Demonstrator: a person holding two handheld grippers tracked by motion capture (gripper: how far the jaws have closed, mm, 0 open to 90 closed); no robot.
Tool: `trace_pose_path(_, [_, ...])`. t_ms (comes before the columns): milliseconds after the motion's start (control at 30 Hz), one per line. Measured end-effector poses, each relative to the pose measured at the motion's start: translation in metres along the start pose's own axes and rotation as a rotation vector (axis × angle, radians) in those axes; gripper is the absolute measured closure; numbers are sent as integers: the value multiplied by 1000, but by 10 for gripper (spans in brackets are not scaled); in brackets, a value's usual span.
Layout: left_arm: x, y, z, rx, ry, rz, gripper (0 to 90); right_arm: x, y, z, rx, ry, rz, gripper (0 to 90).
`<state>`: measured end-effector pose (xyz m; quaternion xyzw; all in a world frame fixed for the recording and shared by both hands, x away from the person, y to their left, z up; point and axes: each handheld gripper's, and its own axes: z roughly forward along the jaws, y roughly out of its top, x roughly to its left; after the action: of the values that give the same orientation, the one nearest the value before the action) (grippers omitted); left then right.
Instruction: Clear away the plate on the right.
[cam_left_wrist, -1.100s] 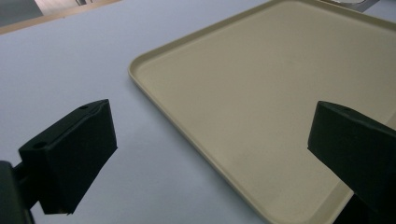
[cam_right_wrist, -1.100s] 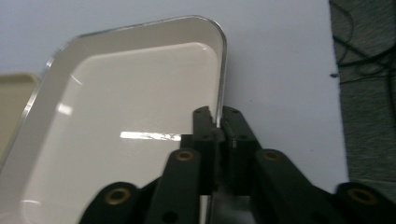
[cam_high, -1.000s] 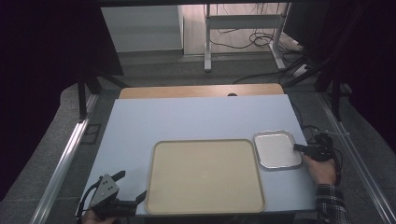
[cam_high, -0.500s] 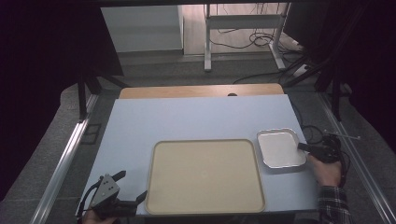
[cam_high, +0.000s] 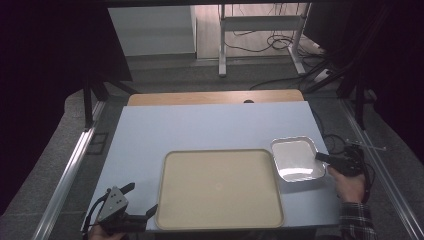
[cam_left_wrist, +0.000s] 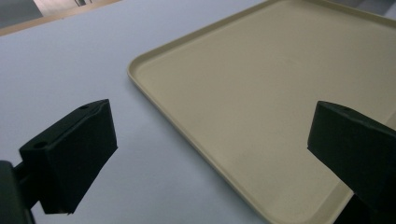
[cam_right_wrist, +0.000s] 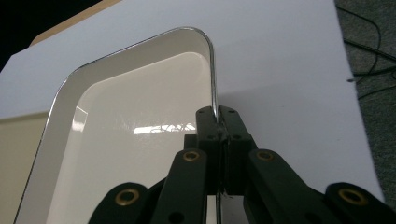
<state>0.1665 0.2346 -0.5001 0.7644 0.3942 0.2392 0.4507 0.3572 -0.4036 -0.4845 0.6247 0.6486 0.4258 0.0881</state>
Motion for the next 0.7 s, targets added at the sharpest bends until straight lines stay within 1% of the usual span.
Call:
trace_pose_path(133, [0, 0, 0, -1, 0, -1, 10, 4, -1, 2, 5, 9, -7, 890])
trace_pose_path(300, [0, 0, 0, -1, 0, -1, 10, 13, -3, 5, 12, 37, -19, 890])
trace_pose_path(333, [0, 0, 0, -1, 0, -1, 10, 13, -3, 5, 12, 37, -19, 890])
trace_pose_path(367, [0, 0, 0, -1, 0, -1, 10, 16, -3, 5, 17, 48, -24, 890])
trace_pose_path(400, [0, 0, 0, -1, 0, -1, 10, 16, -3, 5, 17, 48, -24, 890])
trace_pose_path(467, [0, 0, 0, -1, 0, -1, 10, 22, -4, 8, 22, 59, -32, 890])
trace_pose_path(533, [0, 0, 0, -1, 0, -1, 10, 23, -5, 8, 24, 63, -36, 890])
trace_pose_path(700, [0, 0, 0, -2, -1, -3, 10, 36, -7, 13, 38, 90, -51, 890])
